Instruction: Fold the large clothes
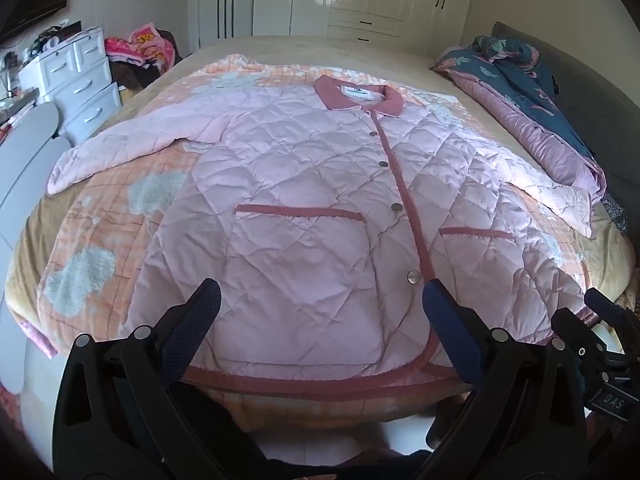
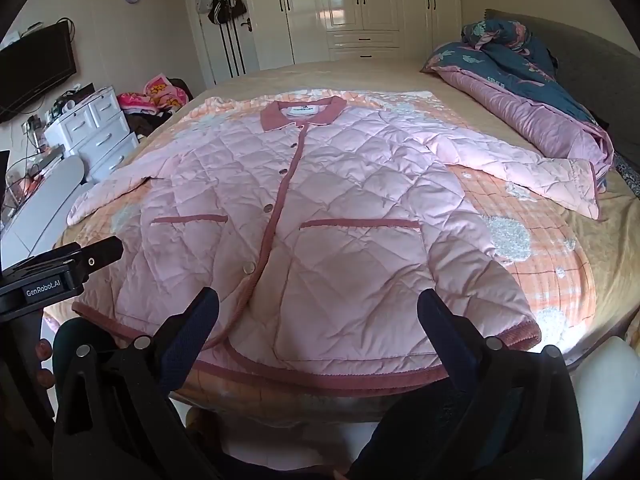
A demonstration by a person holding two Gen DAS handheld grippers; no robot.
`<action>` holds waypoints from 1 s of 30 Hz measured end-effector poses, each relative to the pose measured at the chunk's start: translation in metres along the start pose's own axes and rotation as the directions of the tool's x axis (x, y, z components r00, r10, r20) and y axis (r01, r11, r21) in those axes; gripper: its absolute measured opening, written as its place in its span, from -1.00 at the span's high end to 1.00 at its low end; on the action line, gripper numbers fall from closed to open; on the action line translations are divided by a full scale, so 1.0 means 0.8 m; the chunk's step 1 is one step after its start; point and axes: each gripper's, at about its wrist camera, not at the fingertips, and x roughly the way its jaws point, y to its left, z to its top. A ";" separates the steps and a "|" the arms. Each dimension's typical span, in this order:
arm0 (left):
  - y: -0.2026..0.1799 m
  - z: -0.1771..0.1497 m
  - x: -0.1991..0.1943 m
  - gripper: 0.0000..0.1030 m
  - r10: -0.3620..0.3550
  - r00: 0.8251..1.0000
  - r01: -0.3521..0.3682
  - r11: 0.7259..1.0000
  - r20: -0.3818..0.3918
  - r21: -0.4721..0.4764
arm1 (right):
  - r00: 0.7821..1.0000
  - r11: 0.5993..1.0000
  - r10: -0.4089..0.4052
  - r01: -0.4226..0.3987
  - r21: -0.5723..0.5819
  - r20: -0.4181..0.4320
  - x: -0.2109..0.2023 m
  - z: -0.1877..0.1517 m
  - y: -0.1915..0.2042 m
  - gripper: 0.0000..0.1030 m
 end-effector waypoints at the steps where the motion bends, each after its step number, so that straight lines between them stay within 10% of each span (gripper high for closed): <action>1: 0.000 0.000 0.000 -0.84 -0.001 1.000 0.001 1.000 0.000 0.001 | 1.000 1.000 0.000 0.000 0.000 0.000 0.000 0.000 0.000 -0.92; 30: -0.004 0.004 0.000 -0.84 0.001 1.000 -0.001 1.000 0.001 0.010 | 1.000 1.000 0.019 -0.019 -0.001 -0.007 0.004 -0.001 0.004 -0.92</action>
